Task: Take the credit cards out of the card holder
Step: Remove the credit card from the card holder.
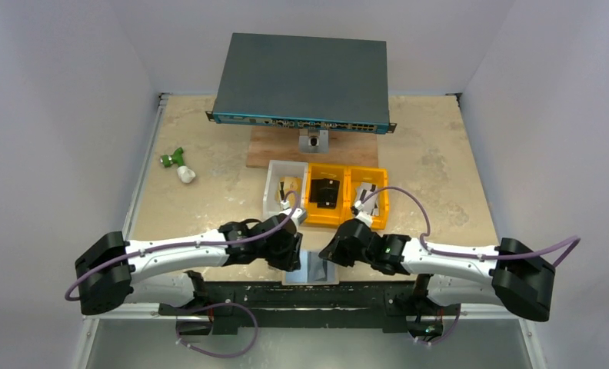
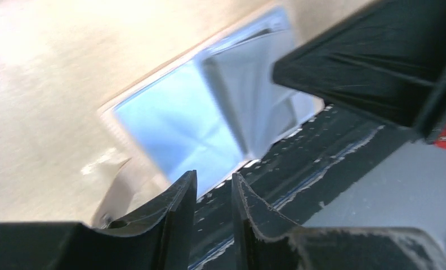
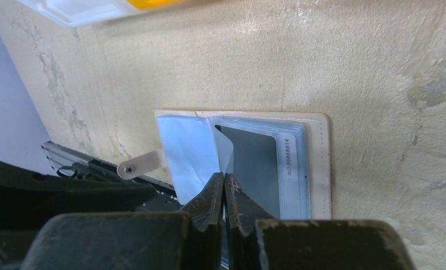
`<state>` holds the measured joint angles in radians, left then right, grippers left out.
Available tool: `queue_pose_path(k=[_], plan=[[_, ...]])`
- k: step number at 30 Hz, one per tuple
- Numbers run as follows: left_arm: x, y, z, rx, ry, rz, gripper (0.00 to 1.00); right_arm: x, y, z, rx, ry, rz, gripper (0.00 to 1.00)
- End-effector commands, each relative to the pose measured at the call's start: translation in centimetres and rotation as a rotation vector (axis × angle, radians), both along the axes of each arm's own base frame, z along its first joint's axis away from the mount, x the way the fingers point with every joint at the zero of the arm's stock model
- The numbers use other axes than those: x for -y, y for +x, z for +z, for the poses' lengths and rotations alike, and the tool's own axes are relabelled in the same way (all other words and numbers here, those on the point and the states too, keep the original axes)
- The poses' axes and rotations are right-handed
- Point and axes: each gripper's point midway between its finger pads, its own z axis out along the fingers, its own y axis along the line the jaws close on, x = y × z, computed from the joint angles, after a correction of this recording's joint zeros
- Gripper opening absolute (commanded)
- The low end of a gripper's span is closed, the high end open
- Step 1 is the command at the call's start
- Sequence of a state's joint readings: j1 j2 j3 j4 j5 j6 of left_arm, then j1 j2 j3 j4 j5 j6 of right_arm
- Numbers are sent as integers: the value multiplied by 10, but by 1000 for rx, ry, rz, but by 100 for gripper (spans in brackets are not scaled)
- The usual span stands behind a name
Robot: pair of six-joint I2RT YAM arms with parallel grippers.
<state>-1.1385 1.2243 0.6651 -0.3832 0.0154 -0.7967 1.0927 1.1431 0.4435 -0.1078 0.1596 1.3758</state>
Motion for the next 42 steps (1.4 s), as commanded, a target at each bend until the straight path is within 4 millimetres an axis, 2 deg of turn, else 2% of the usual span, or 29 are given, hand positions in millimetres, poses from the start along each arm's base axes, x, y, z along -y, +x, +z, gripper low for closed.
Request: queue_pose_path(k=[1, 5, 8, 13, 18, 28, 32, 35, 39, 42], plan=[[-39, 6, -12, 3, 96, 91, 25, 1, 12, 17, 55, -18, -29, 0], [-53, 8, -14, -2, 124, 120, 18, -11, 16, 21, 69, -23, 11, 0], [-55, 9, -14, -5, 127, 126, 16, -24, 15, 21, 62, -4, 44, 3], [-57, 8, -10, -4, 120, 126, 15, -44, 12, 25, 56, 16, 90, 33], [-60, 8, -2, 6, 103, 133, 15, -63, 7, 30, 54, 42, 128, 45], [-68, 4, 12, 22, 73, 143, 15, -105, -6, 28, 39, 77, 195, 60], [-70, 3, 17, 26, 67, 141, 15, -113, -9, 23, 30, 81, 214, 62], [-70, 3, 18, 26, 63, 140, 15, -121, -10, 27, 39, 96, 230, 64], [-67, 3, 22, 23, 46, 135, 15, -121, -6, 36, 63, 86, 229, 66], [-60, 2, 25, 15, 24, 126, 17, -110, -5, 40, 74, 60, 211, 67]])
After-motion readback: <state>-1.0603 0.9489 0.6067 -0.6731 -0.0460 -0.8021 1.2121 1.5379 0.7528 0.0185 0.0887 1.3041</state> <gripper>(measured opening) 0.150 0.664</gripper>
